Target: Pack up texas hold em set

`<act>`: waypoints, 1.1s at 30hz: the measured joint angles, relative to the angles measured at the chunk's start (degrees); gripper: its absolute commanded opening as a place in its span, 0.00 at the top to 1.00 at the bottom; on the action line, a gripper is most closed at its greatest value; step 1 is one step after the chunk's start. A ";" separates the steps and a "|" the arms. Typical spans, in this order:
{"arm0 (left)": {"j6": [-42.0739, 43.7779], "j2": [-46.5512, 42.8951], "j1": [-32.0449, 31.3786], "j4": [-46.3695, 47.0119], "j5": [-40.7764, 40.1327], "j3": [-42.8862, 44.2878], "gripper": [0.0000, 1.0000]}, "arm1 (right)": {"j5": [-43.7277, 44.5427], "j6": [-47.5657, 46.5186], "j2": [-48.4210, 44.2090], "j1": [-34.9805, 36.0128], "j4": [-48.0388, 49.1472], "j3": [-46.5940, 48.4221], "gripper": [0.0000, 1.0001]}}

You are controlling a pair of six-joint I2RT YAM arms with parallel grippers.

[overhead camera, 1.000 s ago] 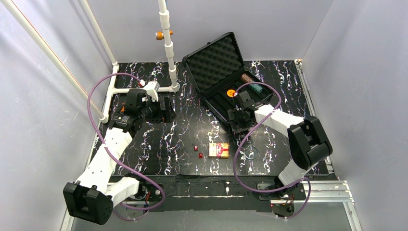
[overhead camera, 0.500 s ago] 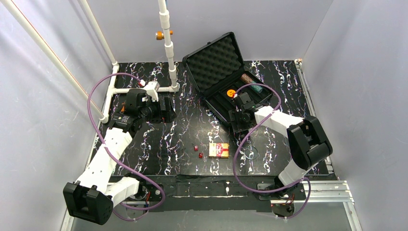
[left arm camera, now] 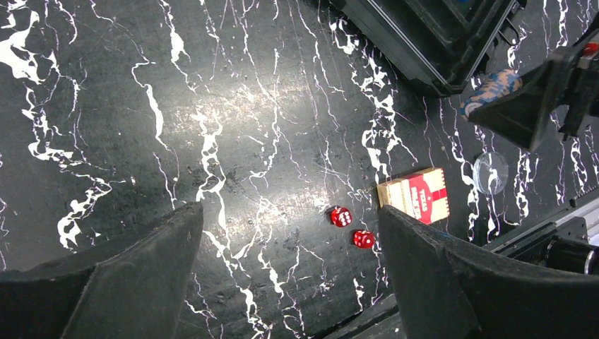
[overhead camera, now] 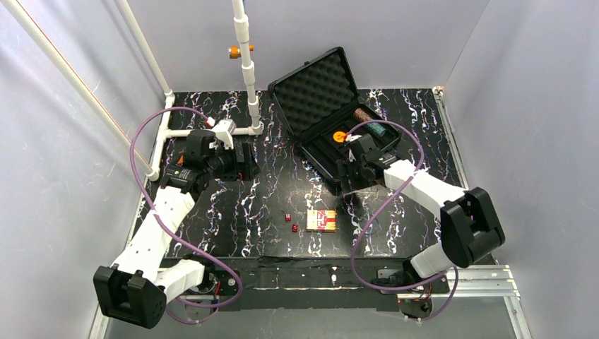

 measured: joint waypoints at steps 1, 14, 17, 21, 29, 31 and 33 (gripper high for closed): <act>0.00 0.02 0.00 0.02 0.28 0.00 0.07 | -0.42 0.02 -1.07 0.13 0.02 0.00 0.47; 0.02 1.05 -1.18 1.62 7.98 0.00 0.05 | -7.08 -0.04 -12.59 0.28 0.48 -1.77 0.51; -0.02 1.44 -1.57 2.01 9.86 0.00 0.05 | -9.49 -0.04 -14.80 0.57 1.03 -2.36 0.56; -0.81 2.62 -2.27 2.82 12.33 0.00 0.05 | -12.68 -0.31 -17.55 2.05 2.49 -3.08 0.61; -4.72 6.32 -4.22 3.52 18.36 1.07 0.04 | -16.70 -2.21 -21.59 5.75 6.27 -5.05 0.74; -5.88 7.08 -5.09 3.87 19.58 1.46 0.04 | -17.77 -2.82 -22.32 6.38 7.19 -5.70 0.74; -7.28 8.11 -5.81 4.39 20.94 1.99 0.04 | -18.64 -3.43 -22.64 7.13 7.63 -5.86 0.74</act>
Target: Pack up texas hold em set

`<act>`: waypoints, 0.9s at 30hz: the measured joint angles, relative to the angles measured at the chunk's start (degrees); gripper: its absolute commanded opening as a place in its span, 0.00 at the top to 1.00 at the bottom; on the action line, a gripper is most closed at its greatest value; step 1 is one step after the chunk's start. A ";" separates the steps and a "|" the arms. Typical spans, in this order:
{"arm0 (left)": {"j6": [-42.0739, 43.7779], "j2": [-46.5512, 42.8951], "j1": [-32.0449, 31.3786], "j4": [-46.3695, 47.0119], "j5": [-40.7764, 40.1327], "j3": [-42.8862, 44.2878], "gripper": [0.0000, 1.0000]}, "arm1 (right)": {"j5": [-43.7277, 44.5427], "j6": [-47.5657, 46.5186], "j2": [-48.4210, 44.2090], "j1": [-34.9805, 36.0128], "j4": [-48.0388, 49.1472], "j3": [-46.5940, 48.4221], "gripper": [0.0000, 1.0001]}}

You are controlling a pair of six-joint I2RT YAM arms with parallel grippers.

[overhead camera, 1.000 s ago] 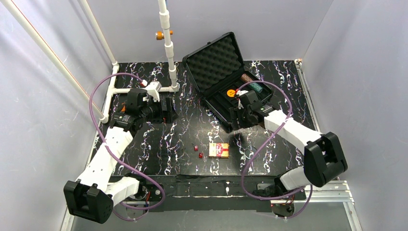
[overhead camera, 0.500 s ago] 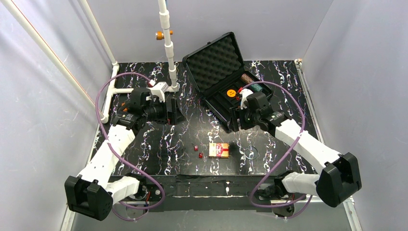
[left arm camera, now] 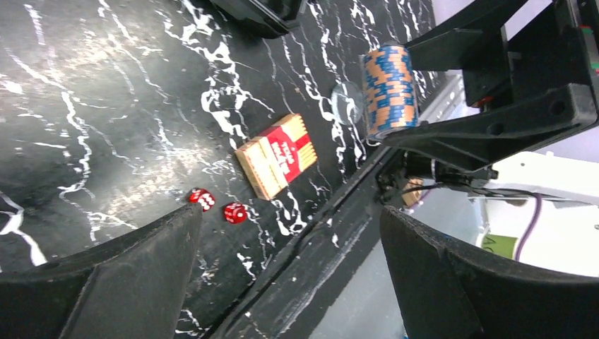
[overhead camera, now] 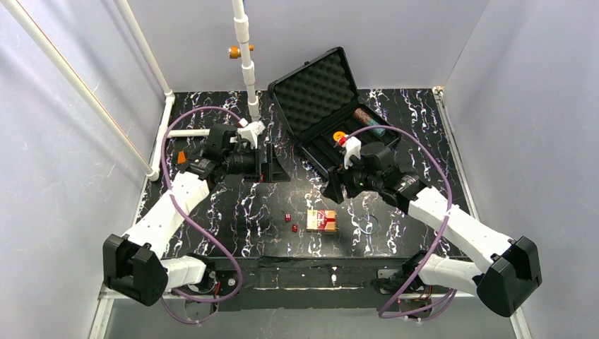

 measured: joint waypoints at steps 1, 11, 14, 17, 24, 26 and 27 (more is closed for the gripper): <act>-0.92 0.66 -0.98 0.13 0.63 0.37 0.05 | -0.44 -0.42 -0.11 0.48 0.55 -0.02 0.74; -14.86 7.61 -6.73 0.68 4.50 6.67 0.19 | -6.60 -7.96 -6.34 6.78 14.21 -8.59 0.99; -15.28 8.37 -8.66 1.60 5.07 7.17 0.22 | -8.74 -9.40 -8.94 7.69 20.55 -12.22 0.99; -16.24 9.57 -11.02 2.82 5.29 7.21 0.25 | -10.62 -10.73 -10.21 8.11 24.98 -14.12 0.99; -17.22 11.52 -13.90 3.74 5.31 7.23 0.33 | -12.26 -12.22 -12.41 8.41 32.11 -17.33 0.99; -17.42 11.54 -14.05 3.93 5.31 7.28 0.34 | -12.33 -12.50 -13.03 8.41 33.27 -17.81 0.99; -17.59 11.54 -14.08 4.09 5.42 7.37 0.34 | -12.33 -12.66 -13.11 8.41 33.66 -17.81 0.99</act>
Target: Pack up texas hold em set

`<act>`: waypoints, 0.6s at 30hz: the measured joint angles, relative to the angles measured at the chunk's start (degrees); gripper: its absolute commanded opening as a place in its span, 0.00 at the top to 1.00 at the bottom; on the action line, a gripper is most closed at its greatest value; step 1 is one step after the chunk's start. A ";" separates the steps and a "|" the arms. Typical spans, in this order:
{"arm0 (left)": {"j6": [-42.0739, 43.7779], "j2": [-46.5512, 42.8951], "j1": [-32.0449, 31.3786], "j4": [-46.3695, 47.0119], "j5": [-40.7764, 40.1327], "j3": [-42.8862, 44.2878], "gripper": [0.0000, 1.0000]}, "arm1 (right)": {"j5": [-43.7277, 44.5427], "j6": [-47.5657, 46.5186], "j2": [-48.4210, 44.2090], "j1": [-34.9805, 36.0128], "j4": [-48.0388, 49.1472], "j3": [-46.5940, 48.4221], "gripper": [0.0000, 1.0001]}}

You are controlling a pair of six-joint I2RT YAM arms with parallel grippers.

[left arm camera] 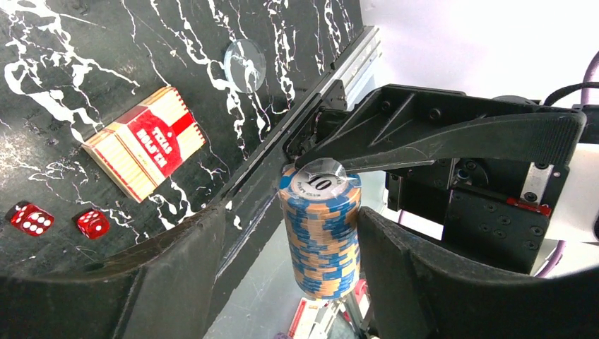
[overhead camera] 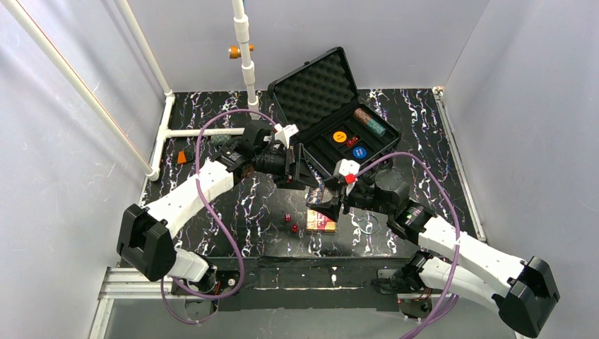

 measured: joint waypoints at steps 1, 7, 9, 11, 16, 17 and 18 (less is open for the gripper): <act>-0.04 0.00 -0.11 0.20 0.17 0.11 0.34 | 0.07 -0.26 -0.07 0.00 0.33 0.00 0.99; -0.07 0.00 -0.85 0.96 0.37 0.66 0.39 | 0.39 -1.16 -0.09 0.02 2.05 -0.48 0.99; -0.04 0.00 -1.11 1.01 0.48 0.66 0.40 | 0.68 -1.55 -0.09 0.04 2.62 -1.03 0.99; -0.04 0.00 -1.42 1.03 0.59 0.66 0.42 | 1.27 -1.90 -0.09 0.04 3.04 -1.49 0.99; -0.13 0.00 -1.97 1.05 0.90 0.66 0.43 | 2.86 -2.47 -0.11 0.04 3.23 -1.79 0.99; -0.17 0.00 -2.03 1.05 1.01 0.66 0.44 | 3.17 -2.62 -0.11 0.04 3.37 -1.79 0.99; -0.22 0.00 -2.12 1.11 1.14 0.66 0.45 | 3.45 -2.82 -0.11 0.04 3.56 -1.79 0.99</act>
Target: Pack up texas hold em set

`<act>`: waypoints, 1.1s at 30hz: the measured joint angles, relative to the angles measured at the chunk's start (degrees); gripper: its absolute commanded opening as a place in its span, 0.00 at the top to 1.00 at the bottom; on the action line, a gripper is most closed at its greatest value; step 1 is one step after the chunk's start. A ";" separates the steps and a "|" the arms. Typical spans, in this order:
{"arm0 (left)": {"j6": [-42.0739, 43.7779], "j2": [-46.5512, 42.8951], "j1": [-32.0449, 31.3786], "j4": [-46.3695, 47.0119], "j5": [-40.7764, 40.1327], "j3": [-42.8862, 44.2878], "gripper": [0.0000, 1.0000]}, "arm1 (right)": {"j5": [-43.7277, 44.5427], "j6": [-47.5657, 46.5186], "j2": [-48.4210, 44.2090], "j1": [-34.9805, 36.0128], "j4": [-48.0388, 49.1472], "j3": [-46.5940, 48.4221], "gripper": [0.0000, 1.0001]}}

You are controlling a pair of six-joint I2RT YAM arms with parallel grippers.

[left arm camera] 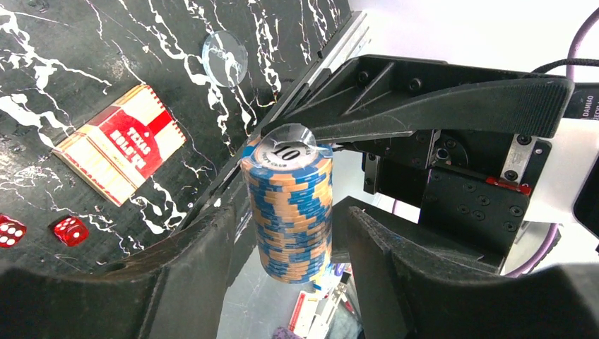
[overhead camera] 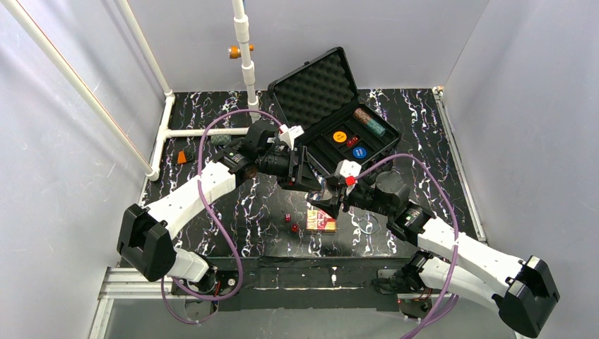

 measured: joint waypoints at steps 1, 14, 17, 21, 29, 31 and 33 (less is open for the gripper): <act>-0.04 0.02 -0.09 0.07 0.07 0.00 0.46 | 0.28 -0.17 0.00 0.00 0.20 0.00 0.99; -0.79 1.77 -1.05 1.03 0.26 0.00 0.55 | 2.19 -0.66 0.20 0.00 1.31 -0.17 0.99; -1.01 1.84 -1.44 1.22 0.11 0.00 0.68 | 2.38 -0.66 0.20 0.00 2.19 -1.03 0.99; -1.44 2.40 -1.55 1.81 0.07 0.00 1.00 | 2.97 -0.66 0.20 0.00 2.25 -1.36 0.90; -2.12 2.73 -1.73 2.45 -0.11 0.00 1.00 | 3.85 -0.55 -0.42 0.00 2.54 -1.90 0.41; -2.29 2.73 -1.77 2.64 -0.13 0.00 1.00 | 4.04 -0.48 -0.61 0.00 2.54 -1.97 0.24; -2.40 2.73 -1.84 2.69 -0.24 0.00 1.00 | 4.20 -0.39 -0.90 0.00 2.71 -2.29 0.14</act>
